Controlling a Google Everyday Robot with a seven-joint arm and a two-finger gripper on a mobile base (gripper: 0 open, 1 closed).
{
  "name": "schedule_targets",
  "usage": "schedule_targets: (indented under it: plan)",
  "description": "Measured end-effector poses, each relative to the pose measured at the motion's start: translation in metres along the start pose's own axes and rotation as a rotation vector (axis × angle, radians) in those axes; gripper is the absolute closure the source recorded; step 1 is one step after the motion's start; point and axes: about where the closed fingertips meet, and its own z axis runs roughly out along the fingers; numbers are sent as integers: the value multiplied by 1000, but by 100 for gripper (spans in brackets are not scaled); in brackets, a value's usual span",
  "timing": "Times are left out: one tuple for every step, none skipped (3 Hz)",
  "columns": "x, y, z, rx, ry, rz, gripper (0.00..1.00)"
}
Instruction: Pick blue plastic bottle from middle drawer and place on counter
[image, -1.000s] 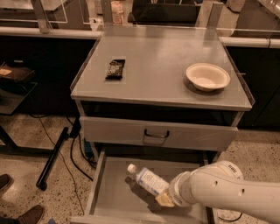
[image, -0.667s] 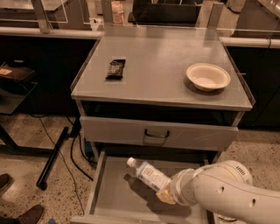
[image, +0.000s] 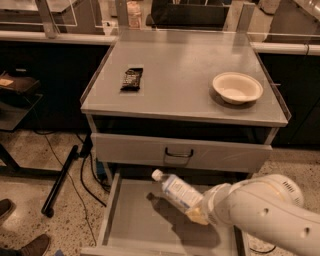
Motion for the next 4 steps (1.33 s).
schedule_targets:
  plan:
    - [-29,-41,-64,121,-28,6,100]
    - [-29,-41,-64,121,-29,6,100]
    - [-34,-54,-88,172,-51,21,100]
    - [-44,-70,-120,220,-95,36,100]
